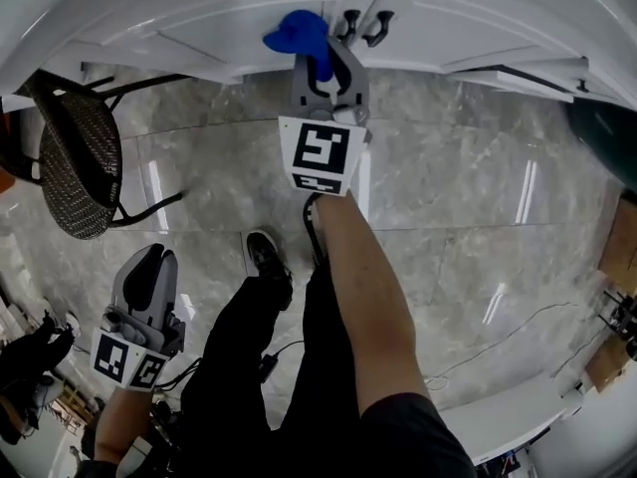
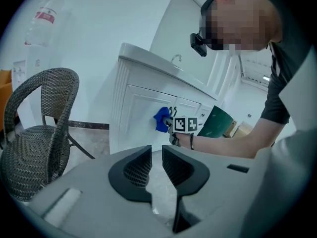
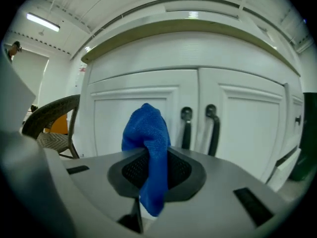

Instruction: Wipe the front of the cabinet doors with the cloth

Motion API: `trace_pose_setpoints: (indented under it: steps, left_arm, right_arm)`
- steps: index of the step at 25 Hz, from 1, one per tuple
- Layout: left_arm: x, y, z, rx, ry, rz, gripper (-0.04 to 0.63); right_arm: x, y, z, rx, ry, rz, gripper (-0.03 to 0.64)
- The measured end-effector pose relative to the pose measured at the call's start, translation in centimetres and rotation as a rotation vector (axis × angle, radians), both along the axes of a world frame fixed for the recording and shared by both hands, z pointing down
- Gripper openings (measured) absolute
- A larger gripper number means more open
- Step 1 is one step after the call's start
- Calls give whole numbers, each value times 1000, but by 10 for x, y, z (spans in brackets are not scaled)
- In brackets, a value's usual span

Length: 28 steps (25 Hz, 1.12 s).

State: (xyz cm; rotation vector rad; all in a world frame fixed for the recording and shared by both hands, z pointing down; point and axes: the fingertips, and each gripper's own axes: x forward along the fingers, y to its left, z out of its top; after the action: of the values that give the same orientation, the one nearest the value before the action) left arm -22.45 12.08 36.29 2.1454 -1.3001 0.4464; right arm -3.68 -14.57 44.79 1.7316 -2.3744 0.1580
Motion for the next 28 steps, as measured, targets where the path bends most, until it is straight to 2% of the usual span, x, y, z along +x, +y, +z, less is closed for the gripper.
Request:
trace_pose_setpoints:
  steps: [5,8,11,13,17,20,25,28]
  left_arm:
    - [19,4,-1,5,11,40,67]
    - [17,9,1,1,23,35,67]
    - [3,15,4,-1,35,15,67]
    - [-12,17,6,0,40,-4,67]
    - [-43,19,7,3,33,-29,67]
    - [-63,21,10,-2,18,-45,67]
    - [-71,14,21,27,-16,-60,67]
    - [-64,5,27,57,-22,-76,67]
  right_arm:
    - [34,22,17,-54,-30,57,55]
    - [44,26,35,-101,-42,138,55]
    - [19,18,49,-119,-34,161,55]
    - [-26,10,54,-115,-18,99,55]
    - [-147,9,57,-69,32,-144,55]
    - [-213,21,60,-58,43,-285,55]
    - [-265,45,81,-47,55,-478,55]
    - [-258,51,94,-39,81,-521,55]
